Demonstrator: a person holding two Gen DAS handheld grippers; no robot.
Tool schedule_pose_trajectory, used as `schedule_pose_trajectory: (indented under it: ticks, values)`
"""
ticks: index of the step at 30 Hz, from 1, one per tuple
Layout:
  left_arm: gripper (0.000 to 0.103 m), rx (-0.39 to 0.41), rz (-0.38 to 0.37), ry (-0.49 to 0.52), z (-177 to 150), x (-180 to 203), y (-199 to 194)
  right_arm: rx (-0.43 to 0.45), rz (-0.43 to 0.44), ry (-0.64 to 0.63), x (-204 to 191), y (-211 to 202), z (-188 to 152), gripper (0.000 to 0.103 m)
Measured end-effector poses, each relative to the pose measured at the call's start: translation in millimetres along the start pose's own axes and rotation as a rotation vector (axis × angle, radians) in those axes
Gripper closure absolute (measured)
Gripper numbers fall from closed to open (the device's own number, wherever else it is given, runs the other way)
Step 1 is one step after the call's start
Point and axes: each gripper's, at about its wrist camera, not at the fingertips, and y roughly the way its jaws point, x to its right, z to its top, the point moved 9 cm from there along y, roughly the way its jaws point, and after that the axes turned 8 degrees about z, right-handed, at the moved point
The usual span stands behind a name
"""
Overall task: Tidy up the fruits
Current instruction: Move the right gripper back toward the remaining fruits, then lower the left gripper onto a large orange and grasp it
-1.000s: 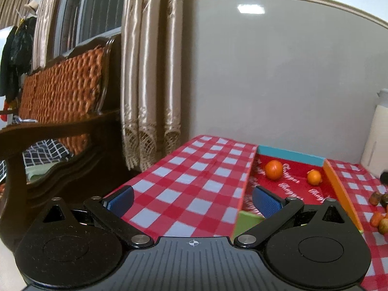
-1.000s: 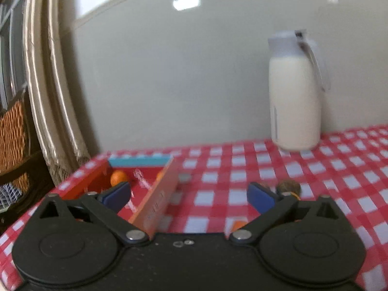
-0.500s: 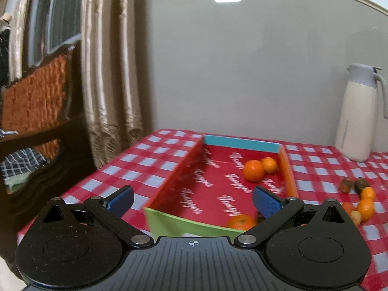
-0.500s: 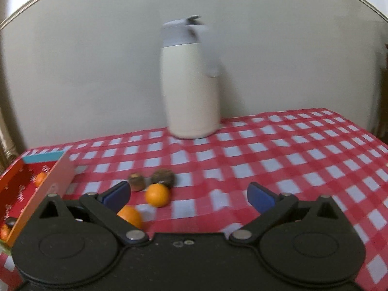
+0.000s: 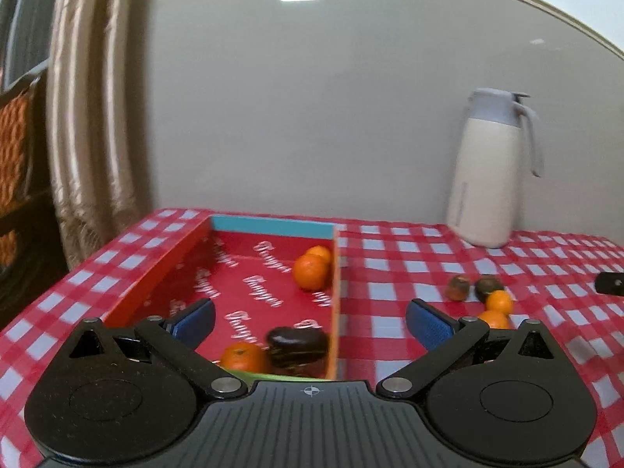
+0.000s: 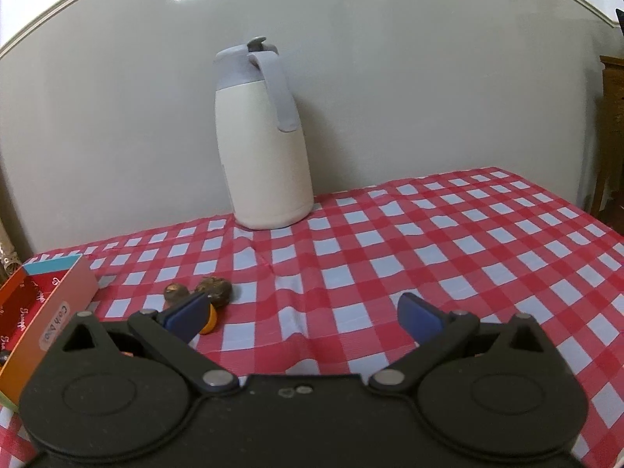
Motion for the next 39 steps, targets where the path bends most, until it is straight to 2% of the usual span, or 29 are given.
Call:
schedule_pose_trajectory:
  ticks: [2,8,24,33,34,36,39]
  values:
    - [0.000,0.014,-0.032,0.011,0,10,-2,0.004,-0.006,-0.001,3,-1,0,0.000]
    - [0.000,0.050,-0.058,0.025,4,34,-5,0.011,-0.034,0.005,16,-3,0,0.000]
    - [0.000,-0.009,-0.134,0.058,-7,97,12,0.019,-0.089,0.035,54,-1,-1,0.000]
    - [0.001,-0.025,-0.169,0.122,-15,140,22,0.023,-0.128,0.057,83,-3,-2,0.000]
    - [0.001,-0.028,-0.171,0.127,-16,144,23,0.019,-0.132,0.059,87,-3,-2,0.000]
    - [0.015,-0.038,-0.174,0.136,-18,151,27,0.021,-0.141,0.059,92,-4,-2,0.000]
    - [0.023,-0.073,-0.177,0.140,-24,161,36,0.024,-0.157,0.063,103,-7,-3,0.000]
